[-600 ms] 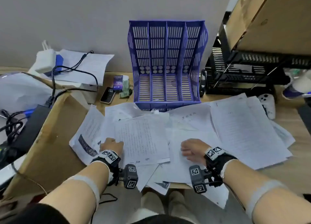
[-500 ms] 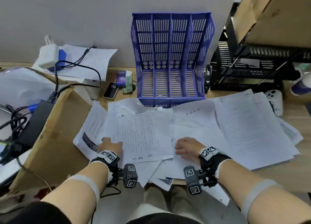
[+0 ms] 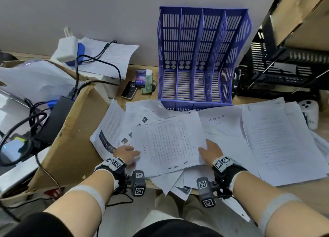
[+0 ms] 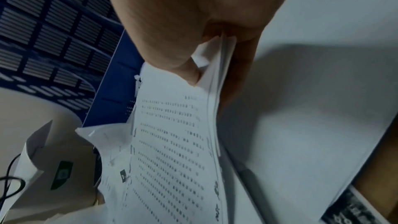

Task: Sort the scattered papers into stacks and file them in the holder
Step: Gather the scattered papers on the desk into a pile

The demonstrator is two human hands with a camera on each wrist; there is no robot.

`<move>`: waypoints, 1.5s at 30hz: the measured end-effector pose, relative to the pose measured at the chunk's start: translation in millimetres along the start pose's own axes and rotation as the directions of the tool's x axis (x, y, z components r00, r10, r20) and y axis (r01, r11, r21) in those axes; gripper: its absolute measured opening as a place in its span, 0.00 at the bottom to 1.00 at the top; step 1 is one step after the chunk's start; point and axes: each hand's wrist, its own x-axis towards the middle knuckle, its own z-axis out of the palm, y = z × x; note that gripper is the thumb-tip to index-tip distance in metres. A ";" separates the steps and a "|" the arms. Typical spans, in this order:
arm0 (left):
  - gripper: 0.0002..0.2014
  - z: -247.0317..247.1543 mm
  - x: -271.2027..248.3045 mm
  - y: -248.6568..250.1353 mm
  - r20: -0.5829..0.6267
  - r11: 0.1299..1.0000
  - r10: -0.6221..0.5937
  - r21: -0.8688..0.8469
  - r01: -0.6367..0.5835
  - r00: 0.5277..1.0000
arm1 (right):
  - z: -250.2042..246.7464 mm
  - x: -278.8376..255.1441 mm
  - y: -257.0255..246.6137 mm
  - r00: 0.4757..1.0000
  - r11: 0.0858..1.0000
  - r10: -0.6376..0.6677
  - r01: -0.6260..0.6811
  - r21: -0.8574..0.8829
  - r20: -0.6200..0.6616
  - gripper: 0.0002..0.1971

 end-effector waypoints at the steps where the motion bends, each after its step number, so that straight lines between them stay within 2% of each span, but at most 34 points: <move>1: 0.22 3.1 -2.4 2.3 0.020 0.999 -0.001 -0.041 0.002 1.000 | -3.8 -1.9 5.9 0.999 0.999 0.014 -0.013 0.039 -0.032 0.17; 3: 0.19 8.8 -5.9 9.8 0.040 0.997 0.051 -0.062 -0.049 0.998 | -12.1 -9.4 16.8 0.993 0.988 0.060 -0.044 0.146 -0.105 0.17; 4: 0.19 10.5 -5.5 13.1 0.027 0.995 0.095 -0.015 -0.095 0.995 | -16.0 -14.2 21.7 0.987 0.978 0.087 -0.059 0.200 -0.133 0.17; 6: 0.19 10.1 -4.4 19.4 -0.090 0.983 0.179 0.069 -0.173 0.980 | -20.2 -22.5 29.3 0.975 0.950 0.151 -0.099 0.295 -0.160 0.13; 8: 0.21 4.4 -2.3 22.8 -0.264 0.974 0.211 0.142 -0.179 0.941 | -17.2 -25.0 36.1 0.967 0.899 0.239 -0.184 0.398 -0.092 0.08; 10: 0.28 -3.5 4.2 22.3 -0.334 0.975 0.194 0.168 -0.144 0.923 | -7.0 -25.4 38.1 0.954 0.851 0.296 -0.289 0.439 0.053 0.07; 13: 0.35 -12.1 13.8 22.7 -0.263 0.970 0.186 0.202 -0.135 0.947 | 15.0 -25.1 34.9 0.907 0.822 0.320 -0.410 0.395 0.274 0.13; 17: 0.31 -18.8 24.7 24.0 -0.147 0.940 0.141 0.331 -0.086 0.979 | 38.7 -25.9 19.4 0.893 0.868 0.261 -0.383 0.314 0.367 0.21; 19: 0.29 -22.4 25.6 22.1 -0.106 0.917 0.132 0.391 -0.080 0.986 | 45.4 -24.3 13.0 0.890 0.857 0.254 -0.389 0.339 0.378 0.23; 22: 0.28 -25.0 28.0 15.9 -0.049 0.905 0.137 0.412 -0.105 0.989 | 49.5 -28.2 3.2 0.902 0.833 0.246 -0.384 0.399 0.356 0.20; 25: 0.24 -26.8 25.4 11.9 -0.071 0.888 0.150 0.448 -0.103 0.986 | 51.9 -19.1 14.3 0.950 0.861 0.173 -0.274 0.428 0.261 0.22; 29: 0.23 -23.9 22.2 10.5 -0.114 0.911 0.163 0.400 -0.105 0.980 | 44.1 -19.5 26.0 0.976 0.875 0.125 -0.192 0.445 0.176 0.16; 32: 0.27 -21.1 19.4 16.8 -0.187 0.965 0.173 0.227 -0.129 0.967 | 38.0 -11.6 55.7 0.988 0.838 0.147 -0.152 0.523 0.051 0.19; 34: 0.28 -22.4 19.4 21.9 -0.173 0.984 0.133 0.140 -0.110 0.976 | 39.2 -0.5 81.5 0.983 0.792 0.181 -0.156 0.590 0.018 0.20; 36: 0.26 -25.1 19.5 23.7 -0.115 0.990 0.096 0.114 -0.083 0.989 | 29.3 -23.6 56.6 0.973 0.731 0.232 -0.186 0.656 0.018 0.20; 39: 0.05 -23.2 12.1 20.5 -0.013 0.973 0.138 0.186 -0.133 0.990 | 22.4 -46.7 27.2 0.955 0.596 0.270 -0.265 0.758 0.122 0.13; 41: 0.16 -17.8 7.1 15.9 0.037 0.946 0.172 0.274 -0.176 0.984 | 24.8 -49.5 21.4 0.937 0.538 0.275 -0.337 0.773 0.217 0.14; 42: 0.18 -16.5 3.8 14.7 0.051 0.938 0.176 0.293 -0.184 0.983 | 26.3 -51.0 16.8 0.926 0.526 0.276 -0.369 0.766 0.256 0.14; 44: 0.14 -15.1 -2.0 12.0 0.046 0.929 0.207 0.306 -0.211 0.977 | 31.1 -48.1 13.1 0.903 0.545 0.287 -0.429 0.721 0.320 0.15; 45: 0.09 -15.2 -4.8 11.3 0.013 0.930 0.237 0.284 -0.231 0.971 | 34.0 -47.5 10.4 0.893 0.553 0.301 -0.449 0.702 0.334 0.16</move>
